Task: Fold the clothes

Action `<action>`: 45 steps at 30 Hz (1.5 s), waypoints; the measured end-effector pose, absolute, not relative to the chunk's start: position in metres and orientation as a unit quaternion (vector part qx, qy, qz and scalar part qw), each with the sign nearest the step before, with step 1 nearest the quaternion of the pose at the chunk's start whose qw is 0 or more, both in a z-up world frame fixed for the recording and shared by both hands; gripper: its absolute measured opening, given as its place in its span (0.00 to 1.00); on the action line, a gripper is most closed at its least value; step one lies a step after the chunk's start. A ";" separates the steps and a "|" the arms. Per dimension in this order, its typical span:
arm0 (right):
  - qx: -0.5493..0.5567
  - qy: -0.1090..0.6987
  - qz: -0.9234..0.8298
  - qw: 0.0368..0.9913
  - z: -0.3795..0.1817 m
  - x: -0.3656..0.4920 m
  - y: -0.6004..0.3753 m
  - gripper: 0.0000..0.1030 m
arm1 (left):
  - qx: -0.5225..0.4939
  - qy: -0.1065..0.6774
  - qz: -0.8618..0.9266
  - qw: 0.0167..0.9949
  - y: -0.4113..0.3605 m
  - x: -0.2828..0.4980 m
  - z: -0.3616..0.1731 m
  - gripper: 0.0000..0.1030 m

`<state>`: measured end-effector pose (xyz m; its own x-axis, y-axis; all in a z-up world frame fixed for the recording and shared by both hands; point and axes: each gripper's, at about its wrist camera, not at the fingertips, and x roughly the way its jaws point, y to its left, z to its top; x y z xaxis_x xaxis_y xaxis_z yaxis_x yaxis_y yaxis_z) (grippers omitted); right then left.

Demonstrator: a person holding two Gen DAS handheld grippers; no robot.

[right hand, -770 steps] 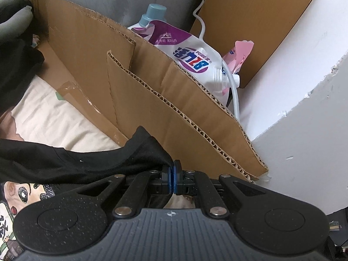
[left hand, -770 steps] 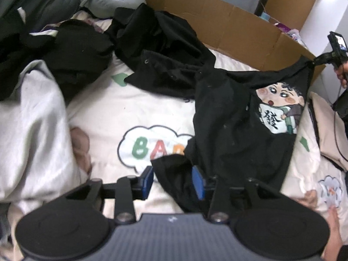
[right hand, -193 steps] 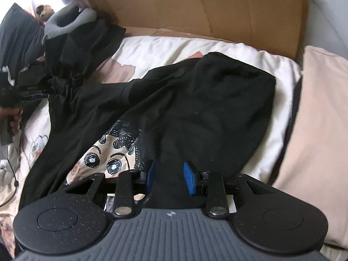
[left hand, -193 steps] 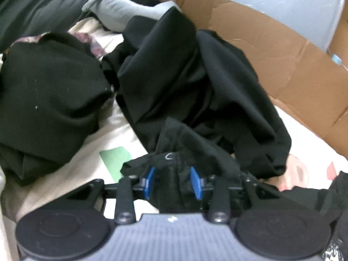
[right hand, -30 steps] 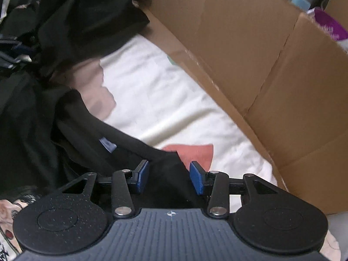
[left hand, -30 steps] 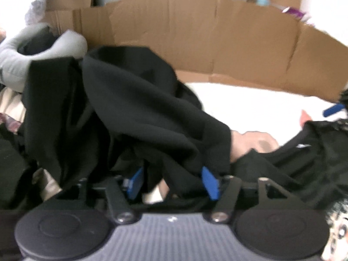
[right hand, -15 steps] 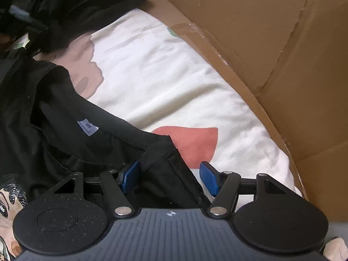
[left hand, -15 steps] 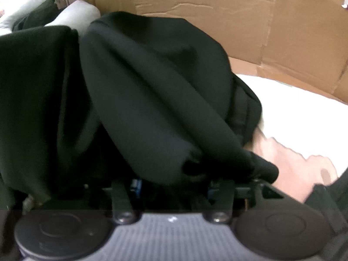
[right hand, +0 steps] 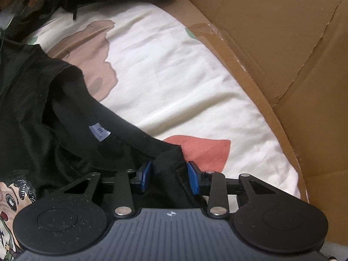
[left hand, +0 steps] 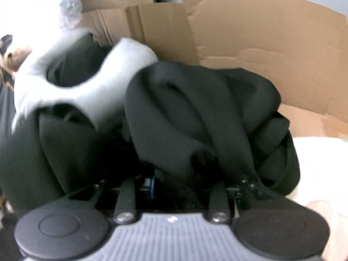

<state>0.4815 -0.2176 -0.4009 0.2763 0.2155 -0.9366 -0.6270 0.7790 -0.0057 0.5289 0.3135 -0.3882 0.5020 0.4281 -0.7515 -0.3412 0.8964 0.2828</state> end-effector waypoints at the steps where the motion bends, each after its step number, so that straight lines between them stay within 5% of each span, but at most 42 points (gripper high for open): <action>1: -0.192 0.539 0.271 0.774 -0.400 0.483 -0.218 0.41 | 0.052 0.447 0.226 0.864 0.321 0.535 -0.386 0.31; 6: -0.194 0.544 0.268 0.771 -0.396 0.485 -0.223 0.42 | 0.064 0.445 0.247 0.858 0.339 0.573 -0.374 0.32; 12: -0.172 0.552 0.257 0.774 -0.389 0.485 -0.237 0.42 | 0.055 0.477 0.224 0.848 0.332 0.587 -0.369 0.44; 23: -0.149 0.576 0.241 0.767 -0.375 0.476 -0.263 0.48 | 0.021 0.520 0.130 0.844 0.279 0.509 -0.363 0.54; 45: -0.051 0.566 0.221 0.792 -0.350 0.460 -0.305 0.48 | 0.051 0.581 -0.050 0.811 0.204 0.416 -0.434 0.53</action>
